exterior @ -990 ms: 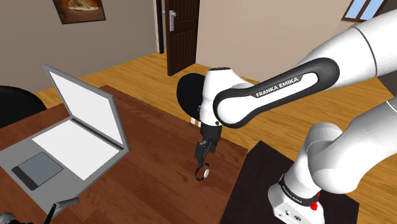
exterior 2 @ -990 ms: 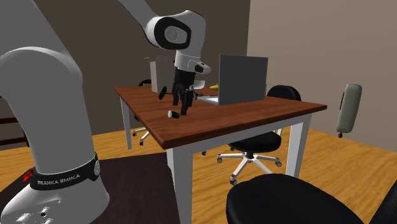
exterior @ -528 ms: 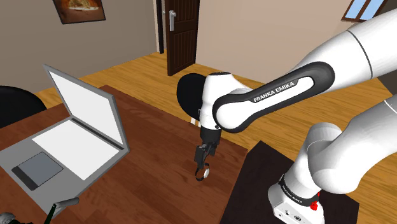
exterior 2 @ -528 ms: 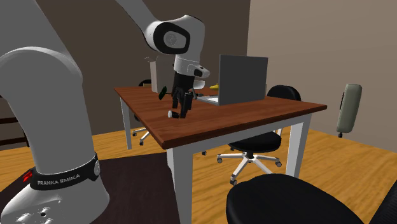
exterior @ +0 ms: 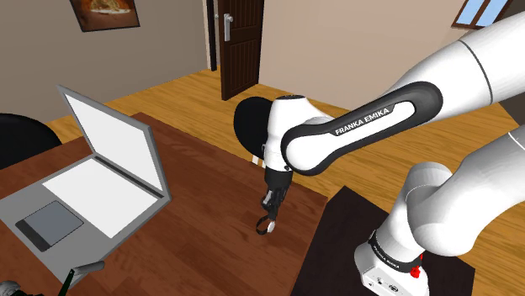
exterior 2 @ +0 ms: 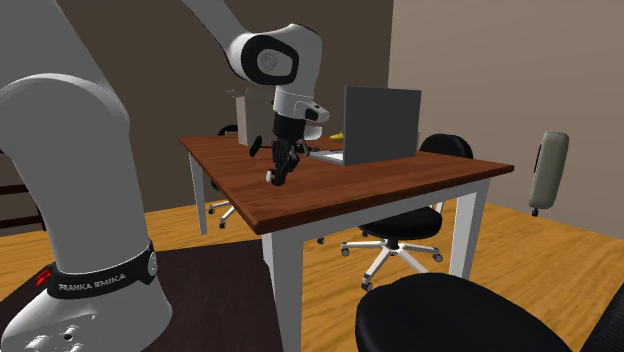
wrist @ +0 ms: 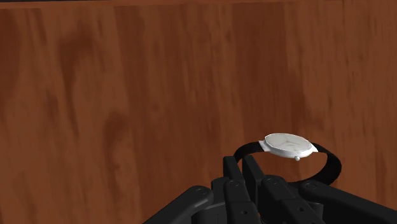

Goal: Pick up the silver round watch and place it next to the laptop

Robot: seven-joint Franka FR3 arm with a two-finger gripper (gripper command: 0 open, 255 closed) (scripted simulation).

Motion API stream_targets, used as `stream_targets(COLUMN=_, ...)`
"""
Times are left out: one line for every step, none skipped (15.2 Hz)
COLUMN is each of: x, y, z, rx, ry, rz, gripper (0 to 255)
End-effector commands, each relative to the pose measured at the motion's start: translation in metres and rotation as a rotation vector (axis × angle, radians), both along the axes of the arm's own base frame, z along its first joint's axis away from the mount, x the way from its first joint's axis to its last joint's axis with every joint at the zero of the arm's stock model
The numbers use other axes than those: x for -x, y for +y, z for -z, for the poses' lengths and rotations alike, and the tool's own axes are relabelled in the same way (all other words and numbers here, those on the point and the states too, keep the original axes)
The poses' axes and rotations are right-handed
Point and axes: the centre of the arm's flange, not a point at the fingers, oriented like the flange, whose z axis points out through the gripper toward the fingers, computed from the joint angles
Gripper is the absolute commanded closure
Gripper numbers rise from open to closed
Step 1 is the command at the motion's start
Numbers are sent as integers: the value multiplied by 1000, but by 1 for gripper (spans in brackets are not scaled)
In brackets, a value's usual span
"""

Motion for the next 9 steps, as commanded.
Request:
stream_targets(x=0, y=0, z=0, rx=0, ry=0, rz=0, gripper=255)
stream_targets(x=0, y=0, z=0, rx=0, ry=0, rz=0, gripper=255)
stream_targets(x=0, y=0, z=0, rx=0, ry=0, rz=0, gripper=255)
stream_targets(x=0, y=0, z=0, rx=0, ry=0, rz=0, gripper=255)
stream_targets(x=0, y=0, z=-5, rx=0, ry=0, rz=0, gripper=255)
stream_targets(x=0, y=0, z=-11, rx=0, ry=0, rz=0, gripper=255)
stream_targets(x=0, y=0, z=-16, rx=0, ry=0, rz=0, gripper=255)
stream_targets(x=0, y=0, z=-21, rx=0, ry=0, rz=0, gripper=255)
stream_targets(x=0, y=0, z=-26, rx=0, ry=0, rz=0, gripper=255)
